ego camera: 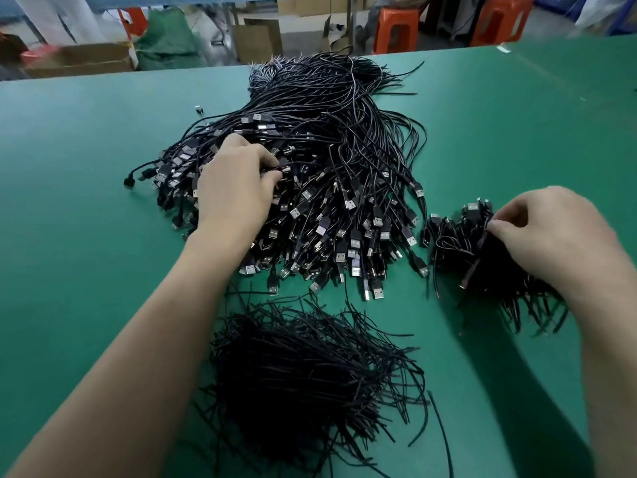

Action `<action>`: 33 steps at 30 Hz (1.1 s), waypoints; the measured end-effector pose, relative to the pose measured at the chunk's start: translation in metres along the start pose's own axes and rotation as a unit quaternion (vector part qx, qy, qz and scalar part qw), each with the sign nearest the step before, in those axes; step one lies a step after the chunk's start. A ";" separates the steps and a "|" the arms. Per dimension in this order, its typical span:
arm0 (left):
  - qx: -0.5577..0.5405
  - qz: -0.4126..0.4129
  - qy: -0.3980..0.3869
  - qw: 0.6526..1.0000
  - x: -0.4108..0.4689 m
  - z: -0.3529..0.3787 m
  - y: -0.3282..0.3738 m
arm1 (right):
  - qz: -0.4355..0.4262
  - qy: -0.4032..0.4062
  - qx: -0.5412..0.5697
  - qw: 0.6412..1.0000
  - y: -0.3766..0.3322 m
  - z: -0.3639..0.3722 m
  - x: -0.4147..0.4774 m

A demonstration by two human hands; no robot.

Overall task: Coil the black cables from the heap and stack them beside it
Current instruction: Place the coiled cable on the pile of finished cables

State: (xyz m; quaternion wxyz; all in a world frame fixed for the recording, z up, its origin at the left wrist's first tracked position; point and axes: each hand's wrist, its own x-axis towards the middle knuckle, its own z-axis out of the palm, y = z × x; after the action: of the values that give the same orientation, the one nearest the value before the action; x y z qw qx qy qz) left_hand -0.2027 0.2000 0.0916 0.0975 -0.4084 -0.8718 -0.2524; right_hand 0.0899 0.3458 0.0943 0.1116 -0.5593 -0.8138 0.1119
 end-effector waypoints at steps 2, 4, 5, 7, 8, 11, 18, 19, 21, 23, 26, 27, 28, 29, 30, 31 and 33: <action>-0.013 -0.001 -0.002 1.000 0.002 -0.004 0.000 | -0.009 0.019 -0.005 1.000 -0.001 -0.003 -0.002; -0.042 -0.016 -0.010 0.999 0.001 -0.010 0.001 | -0.045 0.024 0.014 0.999 -0.010 -0.004 -0.004; -0.072 -0.028 -0.024 0.997 -0.001 -0.013 0.002 | -0.071 0.012 0.025 0.997 -0.017 -0.003 -0.007; -0.157 -0.049 -0.082 0.983 -0.010 -0.021 0.007 | -0.129 -0.024 0.042 0.990 -0.031 0.001 -0.012; -0.194 -0.050 -0.111 0.973 -0.017 -0.027 0.011 | -0.153 -0.031 0.059 0.986 -0.039 0.003 -0.017; -0.247 -0.017 -0.144 0.958 -0.042 -0.046 0.023 | -0.172 -0.038 0.214 0.961 -0.058 0.003 -0.031; -0.299 0.141 -0.321 0.887 -0.091 -0.075 0.058 | 0.017 -0.420 0.655 0.628 -0.101 0.021 -0.064; -0.277 0.151 -0.317 0.894 -0.093 -0.073 0.059 | 0.054 -0.410 0.679 0.606 -0.103 0.022 -0.065; -0.240 0.168 -0.277 0.915 -0.092 -0.070 0.054 | 0.107 -0.369 0.713 0.586 -0.103 0.024 -0.063; -0.221 0.179 -0.187 0.940 -0.088 -0.068 0.044 | 0.134 -0.353 0.752 0.540 -0.101 0.021 -0.056; -0.179 0.205 -0.034 0.962 -0.080 -0.063 0.039 | 0.111 -0.400 0.773 0.479 -0.098 0.013 -0.057; -0.174 0.226 -0.029 0.958 -0.078 -0.058 0.039 | 0.082 -0.429 0.758 0.484 -0.101 0.009 -0.061; -0.172 0.254 -0.040 0.951 -0.076 -0.055 0.038 | 0.050 -0.457 0.741 0.490 -0.099 0.006 -0.067; -0.174 0.277 -0.057 0.943 -0.075 -0.052 0.037 | 0.014 -0.485 0.722 0.493 -0.105 0.002 -0.068; -0.185 0.292 -0.078 0.935 -0.074 -0.049 0.036 | -0.020 -0.502 0.702 0.505 -0.109 -0.001 -0.070; -0.205 0.298 -0.102 0.927 -0.074 -0.046 0.035 | -0.048 -0.511 0.672 0.534 -0.114 -0.005 -0.070; -0.260 0.292 -0.137 0.910 -0.076 -0.045 0.034 | -0.097 -0.518 0.597 0.605 -0.119 -0.011 -0.071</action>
State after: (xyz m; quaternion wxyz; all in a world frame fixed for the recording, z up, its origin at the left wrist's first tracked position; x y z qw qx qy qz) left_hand -0.1292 0.1441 0.1139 -0.0634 -0.6864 -0.6220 -0.3715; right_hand 0.0131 0.2385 0.1375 -0.0091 -0.1352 -0.5379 0.8320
